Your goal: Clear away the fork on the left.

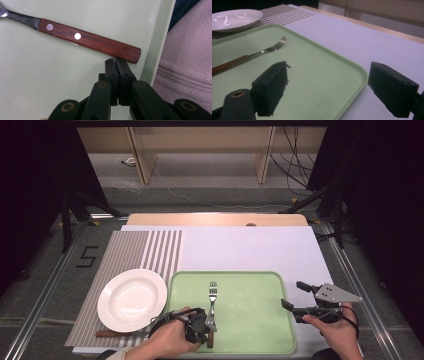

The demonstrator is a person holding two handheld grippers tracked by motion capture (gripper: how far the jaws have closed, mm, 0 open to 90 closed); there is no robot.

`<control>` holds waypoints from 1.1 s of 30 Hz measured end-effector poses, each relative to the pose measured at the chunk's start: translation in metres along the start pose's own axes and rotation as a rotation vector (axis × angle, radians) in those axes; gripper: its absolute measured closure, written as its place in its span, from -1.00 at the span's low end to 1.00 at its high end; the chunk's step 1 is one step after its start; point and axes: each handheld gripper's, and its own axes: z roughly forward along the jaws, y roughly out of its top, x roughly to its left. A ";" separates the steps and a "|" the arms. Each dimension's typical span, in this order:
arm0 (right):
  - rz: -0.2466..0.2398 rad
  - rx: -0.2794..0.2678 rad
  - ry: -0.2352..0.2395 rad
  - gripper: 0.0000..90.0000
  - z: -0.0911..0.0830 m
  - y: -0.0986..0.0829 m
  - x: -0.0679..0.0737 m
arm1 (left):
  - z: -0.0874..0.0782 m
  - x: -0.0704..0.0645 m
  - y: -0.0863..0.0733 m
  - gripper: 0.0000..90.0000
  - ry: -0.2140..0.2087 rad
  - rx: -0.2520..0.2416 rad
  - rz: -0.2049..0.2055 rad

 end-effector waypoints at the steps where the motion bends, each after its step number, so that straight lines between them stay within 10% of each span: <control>1: -0.001 0.001 0.000 -0.62 0.000 0.000 0.000 | 0.000 0.000 0.000 0.95 0.000 -0.001 0.000; 14: 0.002 -0.002 0.002 -0.62 0.000 0.000 0.000 | -0.005 0.005 -0.006 0.79 0.016 -0.008 -0.018; 33: 0.003 -0.002 0.000 -0.62 0.000 0.000 0.000 | -0.037 0.043 -0.051 -0.18 0.174 -0.327 -0.143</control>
